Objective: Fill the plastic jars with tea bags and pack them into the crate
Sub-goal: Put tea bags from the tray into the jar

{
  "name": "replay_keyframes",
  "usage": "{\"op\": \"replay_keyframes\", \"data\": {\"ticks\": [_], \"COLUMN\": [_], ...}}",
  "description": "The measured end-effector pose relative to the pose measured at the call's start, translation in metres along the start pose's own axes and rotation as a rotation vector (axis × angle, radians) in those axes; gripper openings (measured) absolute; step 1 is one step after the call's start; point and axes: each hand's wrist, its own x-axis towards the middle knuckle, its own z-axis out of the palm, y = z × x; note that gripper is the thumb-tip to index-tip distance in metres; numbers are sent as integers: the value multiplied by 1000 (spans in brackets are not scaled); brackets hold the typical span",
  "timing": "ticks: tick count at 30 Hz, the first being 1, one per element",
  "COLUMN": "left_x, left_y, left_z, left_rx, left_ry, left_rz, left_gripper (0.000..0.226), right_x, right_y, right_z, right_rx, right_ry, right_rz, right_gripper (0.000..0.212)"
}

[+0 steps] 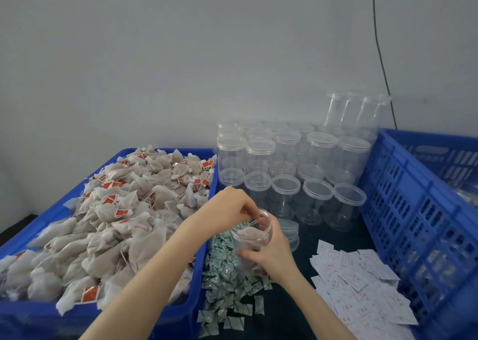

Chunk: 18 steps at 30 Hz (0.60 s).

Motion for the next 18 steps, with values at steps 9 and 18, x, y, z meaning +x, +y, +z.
{"op": "replay_keyframes", "data": {"ticks": [9,18], "left_x": [19,29], "left_y": [12,-5], "left_z": [26,63], "left_rx": [-58,176], "left_ry": [-209,-46], "left_rz": [85,-145], "left_gripper": [24,22], "right_x": [-12,-18], "right_y": [7,34], "right_z": [-20,-50], "right_rx": [-80,-35], "right_ry": [46,236], "right_rz": [-45,101], "right_gripper": [85,74]}}
